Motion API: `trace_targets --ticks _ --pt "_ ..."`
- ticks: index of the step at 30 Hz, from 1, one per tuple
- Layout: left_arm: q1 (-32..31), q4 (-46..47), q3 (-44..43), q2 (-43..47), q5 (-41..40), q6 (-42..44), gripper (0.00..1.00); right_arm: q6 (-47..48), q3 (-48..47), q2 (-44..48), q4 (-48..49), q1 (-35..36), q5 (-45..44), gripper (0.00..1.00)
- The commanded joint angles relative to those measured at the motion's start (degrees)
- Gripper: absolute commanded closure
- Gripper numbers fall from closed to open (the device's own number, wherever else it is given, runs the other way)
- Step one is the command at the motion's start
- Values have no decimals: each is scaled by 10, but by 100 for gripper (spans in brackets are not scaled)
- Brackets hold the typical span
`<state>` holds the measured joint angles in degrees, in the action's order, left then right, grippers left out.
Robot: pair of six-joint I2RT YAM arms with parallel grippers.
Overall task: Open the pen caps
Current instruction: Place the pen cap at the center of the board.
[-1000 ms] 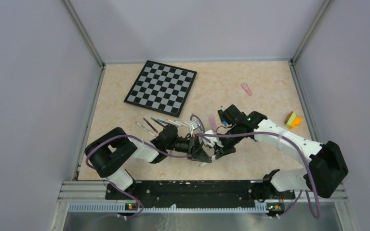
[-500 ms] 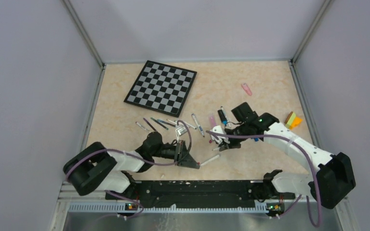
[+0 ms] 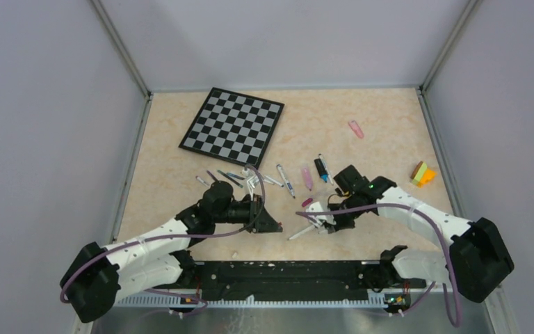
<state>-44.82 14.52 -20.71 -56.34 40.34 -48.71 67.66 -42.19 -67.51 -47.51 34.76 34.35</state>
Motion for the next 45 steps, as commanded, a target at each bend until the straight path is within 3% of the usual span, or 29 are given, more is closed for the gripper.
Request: trace_targets --ticks 1,10,17,25,40,45 --pt "3 -135 -30 17 -172 80 97 27 52 0 37 33 -38 100" --pt "3 -164 -62 -52 -334 84 94 8 85 -32 106 70 -84 96" --pt "3 -201 -103 -133 -393 88 91 -10 89 -41 128 76 -96 87" --pt "3 -264 -150 -205 -398 87 87 -23 89 -40 137 77 -99 79" --pt "3 -294 -165 -207 -393 95 61 -55 81 -17 130 76 -106 68" --pt "3 -313 -172 -192 -398 100 60 -58 72 -8 112 71 -93 66"
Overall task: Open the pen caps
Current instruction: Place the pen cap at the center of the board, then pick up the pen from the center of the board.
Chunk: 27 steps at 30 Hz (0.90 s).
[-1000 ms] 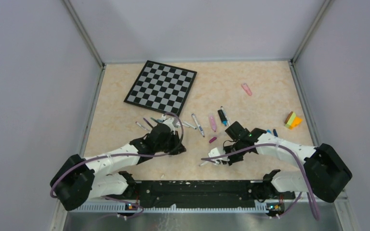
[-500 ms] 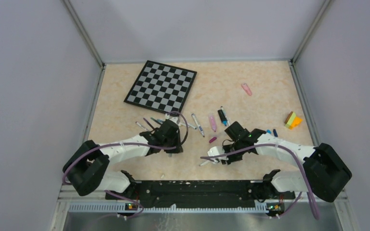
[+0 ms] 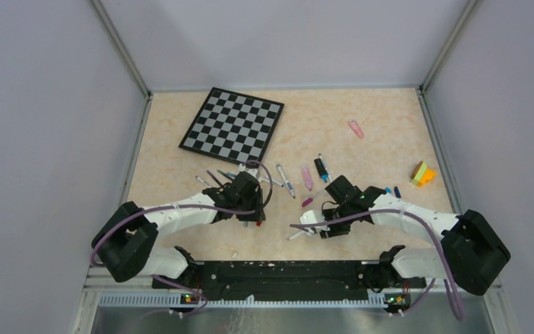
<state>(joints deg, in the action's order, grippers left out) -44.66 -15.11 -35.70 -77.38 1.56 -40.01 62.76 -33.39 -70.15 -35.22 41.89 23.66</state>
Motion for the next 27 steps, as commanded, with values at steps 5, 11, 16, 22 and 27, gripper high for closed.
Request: trace_targets --ticks 5,11,16,22,27 --pt "2 -31 -31 55 -20 19 60 -3 -30 33 -41 -23 42 65" --pt "2 -40 -40 135 -49 45 56 18 -41 74 -96 -68 83 64" --pt "2 -2 -13 233 -75 56 38 -2 -61 104 -114 -137 117 63" --pt "3 128 86 388 -101 32 1 -128 -106 102 -41 -280 162 59" --pt "4 159 139 485 -121 20 1 -312 -171 39 75 -387 162 49"
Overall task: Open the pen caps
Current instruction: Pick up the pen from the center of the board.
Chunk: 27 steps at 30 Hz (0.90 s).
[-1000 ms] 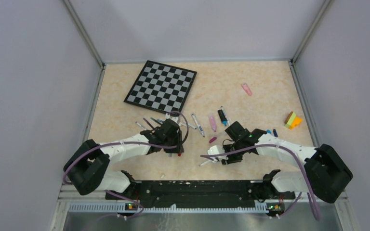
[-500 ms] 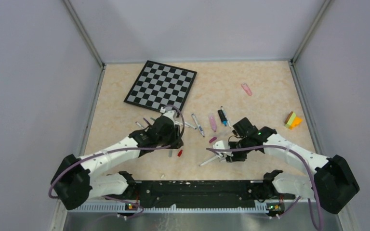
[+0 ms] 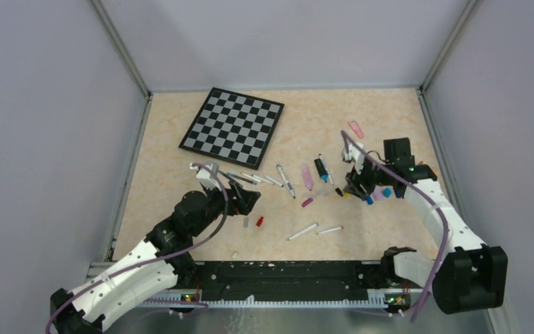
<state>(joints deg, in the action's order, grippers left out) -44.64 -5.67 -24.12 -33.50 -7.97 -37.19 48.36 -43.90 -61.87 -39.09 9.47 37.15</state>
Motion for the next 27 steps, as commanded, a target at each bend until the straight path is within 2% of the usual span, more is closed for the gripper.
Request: trace_targets --ticks 1,3,5,12,17,21,27 --pt "3 60 24 58 -29 -7 1 -209 -83 -62 140 -80 24 48" --pt "4 35 21 71 -37 -2 1 -277 -119 -108 178 -110 17 47" --pt "4 17 17 78 -41 3 1 -306 -165 -160 183 -122 7 47" --pt "4 3 16 79 -49 14 1 -337 -327 -325 148 -123 -84 47" --pt "4 11 21 68 -56 21 1 -335 -447 -438 104 -122 -131 46" --pt "4 15 22 51 -61 26 1 -319 -548 -542 46 -121 -161 42" --pt "4 31 24 23 -70 32 1 -294 -668 -647 -26 -110 -177 38"
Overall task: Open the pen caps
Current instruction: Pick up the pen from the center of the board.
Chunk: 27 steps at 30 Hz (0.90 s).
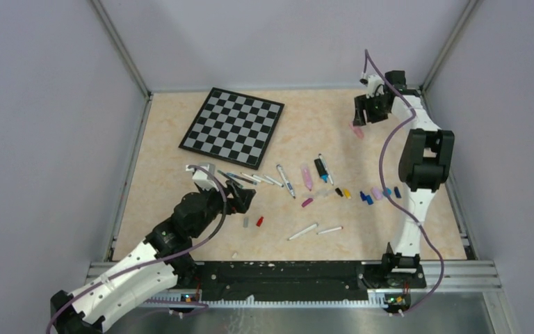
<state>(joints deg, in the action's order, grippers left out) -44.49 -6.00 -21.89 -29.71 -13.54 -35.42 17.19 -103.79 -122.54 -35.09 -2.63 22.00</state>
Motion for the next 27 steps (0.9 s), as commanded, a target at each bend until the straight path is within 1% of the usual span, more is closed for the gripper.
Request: trace_targets --ticks 1,6,7,10,15,22,27 --pt "3 39 2 -22 -15 16 1 20 -82 -52 -70 15 -30 38" --pt "3 51 -2 -49 -17 20 1 23 -140 -107 -90 23 -58 38" --pt "3 51 -3 -53 -17 21 1 23 -150 -116 -94 34 -65 38" --pt "4 51 -5 -58 -17 22 1 27 -170 -136 -97 42 -87 38" --pt "5 52 -1 -58 -19 21 1 28 -190 -156 -101 44 -90 39" --pt "5 51 -1 -58 -15 16 1 34 -197 -172 -101 59 -104 45" --pt "5 46 -3 -54 -13 13 1 35 -196 -177 -104 61 -111 52"
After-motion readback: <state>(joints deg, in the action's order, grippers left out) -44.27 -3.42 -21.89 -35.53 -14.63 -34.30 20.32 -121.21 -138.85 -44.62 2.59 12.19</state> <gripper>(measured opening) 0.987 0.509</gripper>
